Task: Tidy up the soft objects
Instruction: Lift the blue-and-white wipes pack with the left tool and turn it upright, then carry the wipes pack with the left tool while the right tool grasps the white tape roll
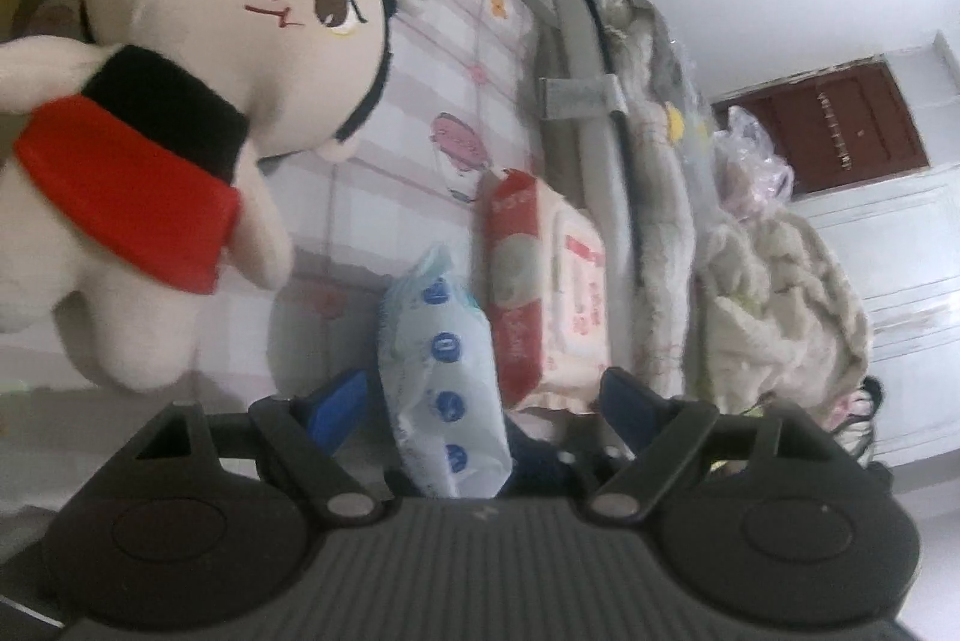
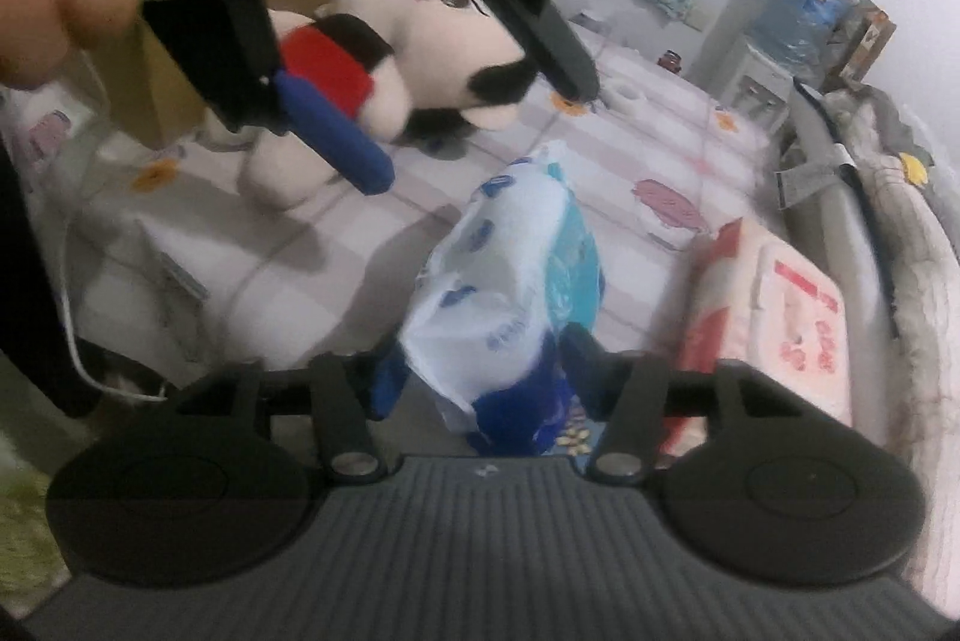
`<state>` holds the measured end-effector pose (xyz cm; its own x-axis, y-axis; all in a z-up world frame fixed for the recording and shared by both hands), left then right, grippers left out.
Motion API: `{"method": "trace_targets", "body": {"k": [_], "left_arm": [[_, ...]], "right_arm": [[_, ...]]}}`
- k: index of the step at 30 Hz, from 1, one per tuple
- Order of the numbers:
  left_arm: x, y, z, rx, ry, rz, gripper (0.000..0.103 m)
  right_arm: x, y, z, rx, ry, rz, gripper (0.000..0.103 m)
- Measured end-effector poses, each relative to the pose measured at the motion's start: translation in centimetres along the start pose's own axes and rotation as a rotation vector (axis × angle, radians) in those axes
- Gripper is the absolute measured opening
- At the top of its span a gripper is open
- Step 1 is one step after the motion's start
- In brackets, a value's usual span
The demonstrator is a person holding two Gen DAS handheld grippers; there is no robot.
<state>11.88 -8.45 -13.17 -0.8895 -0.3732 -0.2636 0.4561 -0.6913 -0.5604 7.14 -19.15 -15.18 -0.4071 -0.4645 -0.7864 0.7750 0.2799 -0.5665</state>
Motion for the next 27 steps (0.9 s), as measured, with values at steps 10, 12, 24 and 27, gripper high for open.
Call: {"method": "trace_targets", "body": {"k": [10,12,24,27], "left_arm": [[1.5,3.1,0.7,-0.17,0.208,-0.05,0.094],[2.0,3.9,0.8,-0.236,0.273,-0.057,0.094],[3.7,4.7,0.7,-0.361,0.226,-0.117,0.096],[4.3,4.9,0.8,-0.337,0.199,-0.137,0.098]], "right_arm": [[1.8,-4.5,2.1,0.028,0.223,0.063,0.076],[2.2,-5.4,3.2,0.04,0.282,0.079,0.076],[3.5,-5.0,5.7,0.047,0.443,0.122,0.076],[3.7,-4.3,5.5,0.028,0.453,0.11,0.076]]}}
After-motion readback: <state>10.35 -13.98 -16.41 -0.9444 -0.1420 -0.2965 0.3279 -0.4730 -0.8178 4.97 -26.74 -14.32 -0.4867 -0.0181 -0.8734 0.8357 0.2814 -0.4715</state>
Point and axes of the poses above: each gripper's, at about its wrist camera, not at the fingertips, and y roughly the way its jaws point, z to its right, x to its underside, the point moved 9 cm from there along y, roughly the way its jaws point, and after that the axes turned 11 degrees about z, right-handed, at the moved point
